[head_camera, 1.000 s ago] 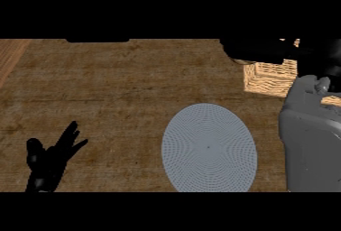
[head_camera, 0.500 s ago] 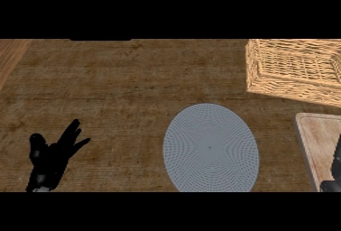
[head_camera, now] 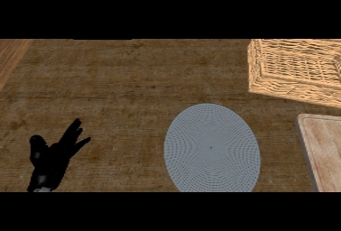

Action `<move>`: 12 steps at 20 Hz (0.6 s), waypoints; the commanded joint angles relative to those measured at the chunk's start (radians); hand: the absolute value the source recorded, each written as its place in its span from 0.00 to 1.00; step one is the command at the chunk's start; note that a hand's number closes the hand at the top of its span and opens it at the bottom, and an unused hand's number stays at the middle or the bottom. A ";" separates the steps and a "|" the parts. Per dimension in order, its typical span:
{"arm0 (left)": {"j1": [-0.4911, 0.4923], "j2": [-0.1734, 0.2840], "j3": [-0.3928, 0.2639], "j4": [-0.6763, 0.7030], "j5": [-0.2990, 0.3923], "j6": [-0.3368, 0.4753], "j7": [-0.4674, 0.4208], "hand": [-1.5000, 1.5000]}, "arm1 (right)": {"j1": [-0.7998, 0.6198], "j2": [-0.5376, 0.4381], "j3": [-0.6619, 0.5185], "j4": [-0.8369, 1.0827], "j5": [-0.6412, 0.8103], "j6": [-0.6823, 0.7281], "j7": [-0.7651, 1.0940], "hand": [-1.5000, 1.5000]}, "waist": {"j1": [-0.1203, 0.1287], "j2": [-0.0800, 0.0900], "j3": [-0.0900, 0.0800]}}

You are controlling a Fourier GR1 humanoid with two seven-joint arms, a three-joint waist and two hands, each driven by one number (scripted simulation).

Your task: Pick the cupcake from the placemat and place it in the basket

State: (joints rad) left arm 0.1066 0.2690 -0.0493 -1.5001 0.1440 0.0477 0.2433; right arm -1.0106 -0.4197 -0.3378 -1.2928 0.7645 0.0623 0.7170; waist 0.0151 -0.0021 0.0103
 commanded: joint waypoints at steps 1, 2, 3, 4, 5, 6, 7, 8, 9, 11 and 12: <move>0.037 -0.023 -0.031 0.076 -0.029 0.002 0.019 0.50 | -0.005 0.019 -0.008 0.136 0.011 -0.108 -0.088 1.00 | 0.008 0.011 -0.010; -0.018 -0.007 -0.004 0.120 -0.014 -0.015 0.025 0.50 | 0.011 -0.017 -0.049 0.154 -0.034 -0.089 -0.134 1.00 | -0.003 0.011 -0.010; 0.007 -0.039 -0.034 0.090 -0.053 0.029 0.012 0.50 | 0.040 -0.022 -0.062 0.188 -0.043 -0.104 -0.173 1.00 | -0.001 0.010 -0.010; -0.011 -0.002 0.016 0.137 -0.011 -0.015 0.015 0.50 | 0.022 0.005 -0.054 0.180 -0.041 -0.122 -0.144 1.00 | -0.003 0.009 -0.010; 0.001 -0.040 -0.043 0.076 -0.053 0.026 0.047 0.50 | 0.027 0.011 -0.083 0.215 -0.053 -0.164 -0.162 1.00 | 0.001 0.010 -0.010; 0.014 -0.005 0.007 0.122 -0.016 -0.024 -0.009 0.50 | 0.036 -0.017 -0.107 0.241 -0.088 -0.144 -0.210 1.00 | 0.000 0.010 -0.010; 0.004 -0.036 -0.024 0.096 -0.031 0.003 0.024 0.50 | 0.017 0.023 -0.143 0.234 -0.127 -0.185 -0.196 1.00 | 0.001 0.011 -0.009; -0.048 -0.007 0.022 0.144 -0.010 -0.013 0.023 0.50 | 0.043 -0.009 -0.181 0.268 -0.165 -0.174 -0.254 1.00 | -0.007 0.013 -0.009; -0.027 -0.012 0.002 0.123 -0.012 -0.030 0.027 0.50 | 0.027 0.021 -0.149 0.299 -0.137 -0.203 -0.246 1.00 | 0.001 0.011 -0.010; -0.002 -0.036 -0.019 0.097 -0.049 0.015 0.037 0.50 | 0.053 0.004 -0.163 0.328 -0.153 -0.216 -0.299 1.00 | -0.002 0.008 -0.010; 0.021 -0.044 -0.022 0.113 -0.042 0.000 0.008 0.50 | 0.071 -0.026 -0.195 0.325 -0.197 -0.178 -0.327 1.00 | -0.006 0.008 -0.010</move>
State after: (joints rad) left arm 0.0868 0.2601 -0.0349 -1.4687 0.1222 0.0489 0.2380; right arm -0.9733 -0.4265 -0.4858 -1.0122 0.6298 -0.1133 0.4671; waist 0.0183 -0.0021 0.0140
